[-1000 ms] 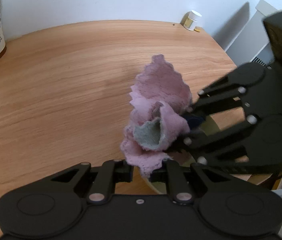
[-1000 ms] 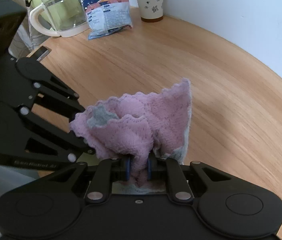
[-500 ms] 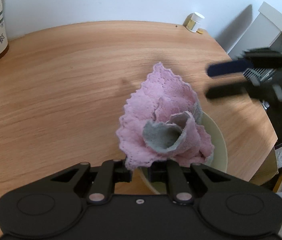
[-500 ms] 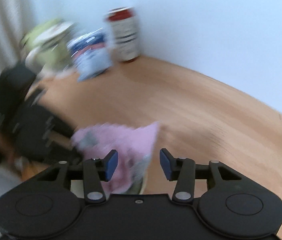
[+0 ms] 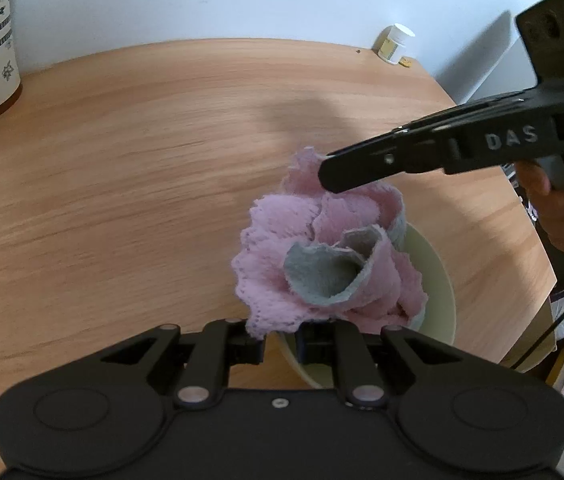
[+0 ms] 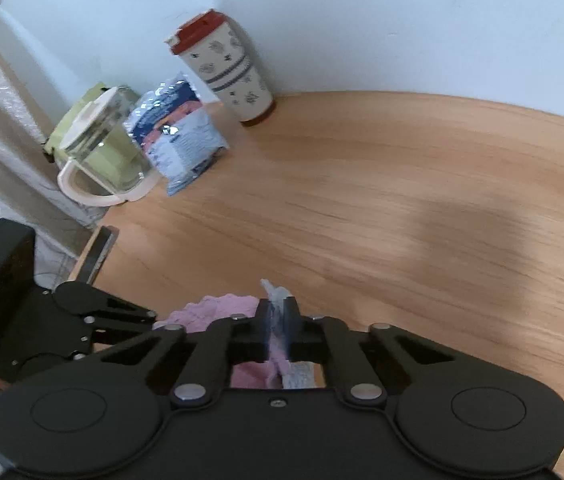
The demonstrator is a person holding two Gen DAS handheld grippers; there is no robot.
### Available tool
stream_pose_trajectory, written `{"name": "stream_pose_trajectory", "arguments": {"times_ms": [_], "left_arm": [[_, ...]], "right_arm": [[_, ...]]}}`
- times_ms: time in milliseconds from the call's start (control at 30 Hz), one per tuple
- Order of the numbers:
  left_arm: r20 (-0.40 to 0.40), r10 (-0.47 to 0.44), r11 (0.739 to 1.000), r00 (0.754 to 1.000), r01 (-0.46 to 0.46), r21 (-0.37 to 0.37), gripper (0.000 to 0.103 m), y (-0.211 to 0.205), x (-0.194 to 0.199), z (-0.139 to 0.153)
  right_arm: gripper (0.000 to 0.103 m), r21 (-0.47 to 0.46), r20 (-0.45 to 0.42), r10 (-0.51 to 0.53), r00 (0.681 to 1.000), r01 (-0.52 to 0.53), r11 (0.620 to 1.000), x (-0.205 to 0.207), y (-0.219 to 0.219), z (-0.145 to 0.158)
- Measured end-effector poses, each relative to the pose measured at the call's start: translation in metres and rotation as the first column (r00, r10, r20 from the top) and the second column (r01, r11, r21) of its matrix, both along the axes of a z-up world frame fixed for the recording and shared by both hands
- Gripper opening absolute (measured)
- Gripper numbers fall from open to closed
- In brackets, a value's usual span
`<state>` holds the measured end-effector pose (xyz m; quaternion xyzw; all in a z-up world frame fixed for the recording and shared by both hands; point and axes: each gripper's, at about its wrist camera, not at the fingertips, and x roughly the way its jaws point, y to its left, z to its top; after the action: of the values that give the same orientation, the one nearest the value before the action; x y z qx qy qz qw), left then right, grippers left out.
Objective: Clean bowl
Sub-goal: 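Carry the cloth with the right tool into the bowl held by the left tool, then rub the cloth around inside the bowl with the right tool while the left tool holds the rim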
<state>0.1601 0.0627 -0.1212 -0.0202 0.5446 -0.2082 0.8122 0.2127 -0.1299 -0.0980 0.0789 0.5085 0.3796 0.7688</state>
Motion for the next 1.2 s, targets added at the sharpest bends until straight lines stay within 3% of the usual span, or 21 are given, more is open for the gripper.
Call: {"name": "stream_pose_trajectory", "arguments": {"times_ms": [167, 367, 500, 567, 600, 767, 967, 1100, 1200], "left_arm": [[0.001, 0.018, 1.0, 1.0, -0.018, -0.014, 0.014, 0.0, 0.001, 0.0], [-0.003, 0.028, 0.999, 1.0, -0.028, -0.02, 0.014, 0.002, 0.001, 0.0], [0.004, 0.021, 1.0, 1.0, -0.021, -0.014, 0.017, 0.003, -0.001, 0.002], [0.009, 0.016, 1.0, 1.0, -0.016, -0.011, 0.018, 0.004, -0.002, 0.003], [0.014, 0.013, 1.0, 1.0, -0.013, -0.012, 0.018, 0.005, -0.002, 0.005], [0.027, -0.017, 1.0, 0.999, 0.017, -0.009, 0.018, 0.007, -0.004, 0.01], [0.022, -0.03, 0.999, 0.999, 0.03, -0.019, 0.018, 0.008, -0.002, 0.009], [0.023, -0.045, 0.999, 0.999, 0.045, -0.023, 0.018, 0.009, -0.004, 0.01], [0.022, -0.044, 0.999, 0.999, 0.045, -0.026, 0.018, 0.012, -0.005, 0.01]], "right_arm": [[0.006, -0.007, 0.029, 0.092, 0.995, -0.092, 0.996, -0.013, 0.008, 0.014], [0.008, -0.134, 0.122, 0.25, 0.961, -0.233, 0.963, -0.043, 0.031, 0.017], [0.016, -0.321, 0.288, 0.421, 0.86, -0.327, 0.889, -0.072, 0.045, 0.019], [0.043, -0.372, 0.316, 0.478, 0.82, -0.356, 0.857, -0.081, 0.047, 0.022], [0.046, -0.396, 0.326, 0.502, 0.801, -0.367, 0.842, -0.084, 0.048, 0.022], [0.047, -0.436, 0.315, 0.55, 0.773, -0.397, 0.808, -0.083, 0.056, 0.018], [0.046, -0.513, 0.271, 0.621, 0.736, -0.435, 0.74, -0.086, 0.074, 0.004], [0.034, -0.533, 0.22, 0.632, 0.743, -0.451, 0.716, -0.083, 0.081, -0.006], [0.02, -0.538, 0.212, 0.619, 0.756, -0.439, 0.72, -0.08, 0.082, -0.01]]}}
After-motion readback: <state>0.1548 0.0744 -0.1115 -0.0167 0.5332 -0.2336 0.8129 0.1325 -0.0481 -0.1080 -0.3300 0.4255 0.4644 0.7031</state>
